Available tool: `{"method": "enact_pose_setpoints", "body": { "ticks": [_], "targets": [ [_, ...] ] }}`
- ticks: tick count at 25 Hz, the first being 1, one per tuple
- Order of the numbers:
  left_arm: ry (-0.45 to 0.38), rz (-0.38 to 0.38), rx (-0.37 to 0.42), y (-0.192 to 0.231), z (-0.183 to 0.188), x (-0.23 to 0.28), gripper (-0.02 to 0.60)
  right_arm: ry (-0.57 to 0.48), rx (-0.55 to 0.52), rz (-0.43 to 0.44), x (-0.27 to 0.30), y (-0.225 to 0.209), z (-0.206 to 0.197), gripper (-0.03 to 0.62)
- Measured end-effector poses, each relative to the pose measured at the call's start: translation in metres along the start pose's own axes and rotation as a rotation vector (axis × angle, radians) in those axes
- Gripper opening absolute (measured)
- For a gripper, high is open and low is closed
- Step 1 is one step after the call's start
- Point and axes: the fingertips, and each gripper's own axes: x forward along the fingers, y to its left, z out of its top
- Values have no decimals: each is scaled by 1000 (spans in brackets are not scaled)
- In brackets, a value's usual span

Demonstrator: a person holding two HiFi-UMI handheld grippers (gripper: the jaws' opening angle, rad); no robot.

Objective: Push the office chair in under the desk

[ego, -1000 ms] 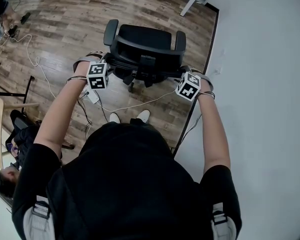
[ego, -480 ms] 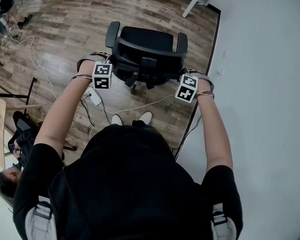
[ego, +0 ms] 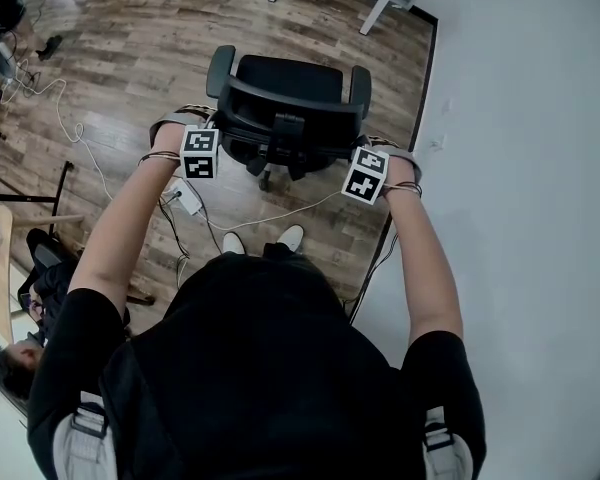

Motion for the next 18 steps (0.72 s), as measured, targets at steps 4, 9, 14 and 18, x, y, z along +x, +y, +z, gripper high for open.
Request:
{"method": "enact_pose_setpoints", "body": {
  "ticks": [4,9,14,18],
  "targets": [
    [7,12,-2,2,0,3,115,-3,10,-8,2,1,-1,124],
    [19,13,-9,8,-5,7,120,-14,8,-15,3,-1,2,124],
    [24,18,-12,20,-2,13,123,-28,9,-35,4,-10,-1,126],
    [33,35,-17,10,-5,22,123,-48,1,-59,13,-1,-1,126]
  ]
}}
